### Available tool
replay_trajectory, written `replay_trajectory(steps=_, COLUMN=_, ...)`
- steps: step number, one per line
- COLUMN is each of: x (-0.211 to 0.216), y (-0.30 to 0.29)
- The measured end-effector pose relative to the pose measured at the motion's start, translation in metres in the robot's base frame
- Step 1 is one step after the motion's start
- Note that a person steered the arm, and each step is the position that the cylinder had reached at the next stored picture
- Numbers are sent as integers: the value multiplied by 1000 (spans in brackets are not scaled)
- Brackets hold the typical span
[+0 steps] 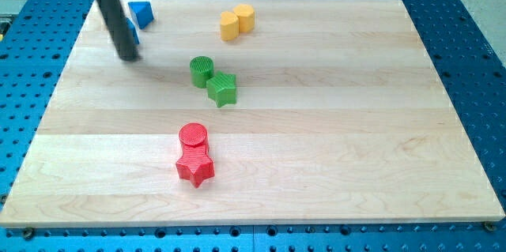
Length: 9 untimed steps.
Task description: Move the cube to the left of the triangle
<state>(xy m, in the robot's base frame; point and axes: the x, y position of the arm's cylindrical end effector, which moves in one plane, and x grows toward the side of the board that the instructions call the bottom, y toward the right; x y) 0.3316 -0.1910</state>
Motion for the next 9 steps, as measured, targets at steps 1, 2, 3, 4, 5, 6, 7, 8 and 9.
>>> replay_trajectory(steps=1, x=-43, y=-20)
replay_trajectory(steps=2, x=-26, y=2)
replay_trajectory(steps=3, x=-17, y=-4)
replay_trajectory(steps=4, x=-17, y=-4)
replay_trajectory(steps=5, x=-7, y=0)
replay_trajectory(steps=6, x=-3, y=5)
replay_trajectory(steps=7, x=-3, y=5)
replay_trajectory(steps=8, x=-3, y=5)
replay_trajectory(steps=9, x=-4, y=3)
